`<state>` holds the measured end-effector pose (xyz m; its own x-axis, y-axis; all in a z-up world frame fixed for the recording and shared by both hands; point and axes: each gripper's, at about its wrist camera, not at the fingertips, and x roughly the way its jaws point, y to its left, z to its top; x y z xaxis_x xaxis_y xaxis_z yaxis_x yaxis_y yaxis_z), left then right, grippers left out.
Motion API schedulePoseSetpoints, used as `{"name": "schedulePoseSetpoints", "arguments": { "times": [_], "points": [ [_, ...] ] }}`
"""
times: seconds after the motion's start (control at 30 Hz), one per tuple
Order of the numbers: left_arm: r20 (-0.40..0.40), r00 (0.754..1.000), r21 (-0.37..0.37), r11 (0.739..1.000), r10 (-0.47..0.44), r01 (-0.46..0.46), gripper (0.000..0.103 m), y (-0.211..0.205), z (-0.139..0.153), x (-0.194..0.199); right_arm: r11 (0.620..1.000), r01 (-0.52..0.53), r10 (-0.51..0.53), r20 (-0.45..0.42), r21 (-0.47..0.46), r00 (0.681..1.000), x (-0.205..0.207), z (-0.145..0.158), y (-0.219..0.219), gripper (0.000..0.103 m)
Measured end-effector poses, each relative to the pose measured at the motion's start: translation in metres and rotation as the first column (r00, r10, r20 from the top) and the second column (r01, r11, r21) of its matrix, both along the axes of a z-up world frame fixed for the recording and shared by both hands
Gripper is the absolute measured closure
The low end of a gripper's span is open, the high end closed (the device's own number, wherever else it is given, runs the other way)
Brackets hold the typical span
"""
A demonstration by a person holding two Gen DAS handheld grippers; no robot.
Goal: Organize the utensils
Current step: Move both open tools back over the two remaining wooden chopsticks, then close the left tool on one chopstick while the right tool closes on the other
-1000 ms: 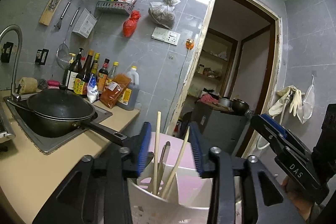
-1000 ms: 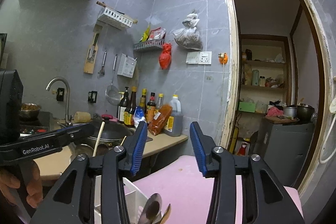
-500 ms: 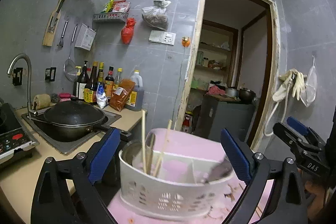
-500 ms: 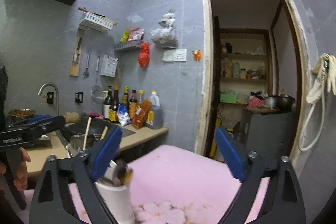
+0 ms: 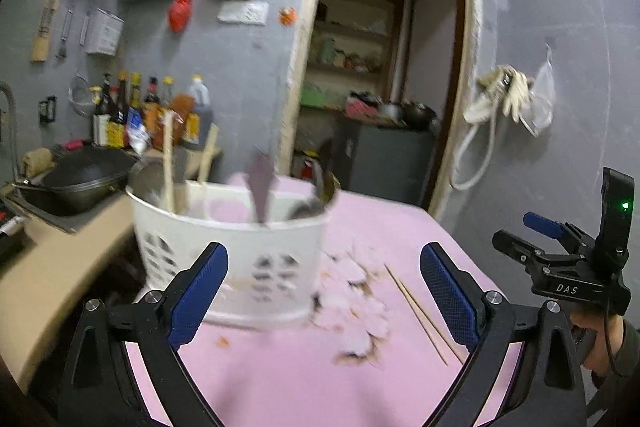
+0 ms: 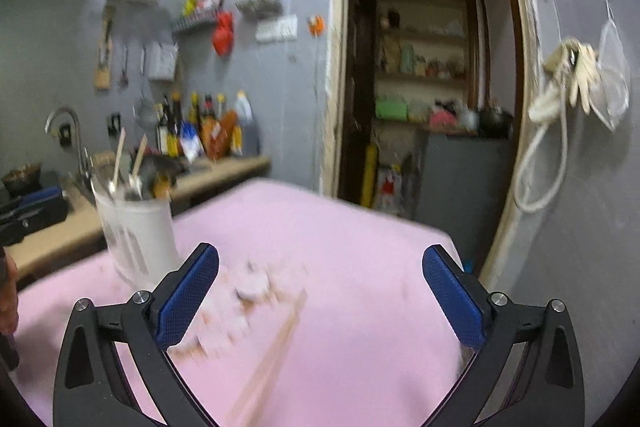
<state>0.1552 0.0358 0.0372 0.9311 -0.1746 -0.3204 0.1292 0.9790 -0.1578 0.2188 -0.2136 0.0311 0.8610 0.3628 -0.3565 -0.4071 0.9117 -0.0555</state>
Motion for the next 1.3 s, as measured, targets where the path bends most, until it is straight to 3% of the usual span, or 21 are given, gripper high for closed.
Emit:
{"name": "schedulePoseSetpoints", "arguments": {
  "times": [0.23,0.4,0.6,0.73,0.97,1.13,1.3],
  "points": [
    [-0.136,0.985,-0.009,0.994,-0.106,0.105,0.009,-0.033,-0.025,0.02,0.999,0.016,-0.02,-0.181,-0.028,0.983,-0.013,-0.033,-0.027,0.0],
    [-0.221,0.963,0.032,0.986,-0.155,0.166,0.009,-0.053,-0.031,0.034,0.999,-0.005,-0.01,-0.295,-0.05,0.955,-0.023,-0.051,-0.027,0.0],
    [-0.366,0.91,0.041,0.974,-0.194,0.224,0.009,-0.069,-0.049,0.057,0.996,-0.065,0.038,-0.368,-0.06,0.929,-0.029,-0.063,-0.018,0.002],
    [-0.428,0.882,0.031,0.972,-0.198,0.234,0.01,-0.07,-0.059,0.064,0.988,-0.122,0.077,-0.382,-0.096,0.921,-0.034,-0.069,-0.005,0.017],
    [-0.491,0.846,-0.001,0.971,-0.209,0.239,0.019,-0.067,-0.068,0.071,0.964,-0.198,0.112,-0.402,-0.179,0.909,-0.04,-0.081,0.02,0.029],
    [-0.526,0.821,-0.018,0.968,-0.222,0.25,0.037,-0.07,-0.071,0.074,0.944,-0.185,0.076,-0.367,-0.272,0.927,-0.037,-0.085,0.029,0.058],
    [-0.551,0.789,-0.072,0.957,-0.272,0.28,0.048,-0.077,-0.072,0.08,0.952,-0.153,0.048,-0.363,-0.267,0.931,-0.03,-0.084,0.021,0.077]
  ]
}}
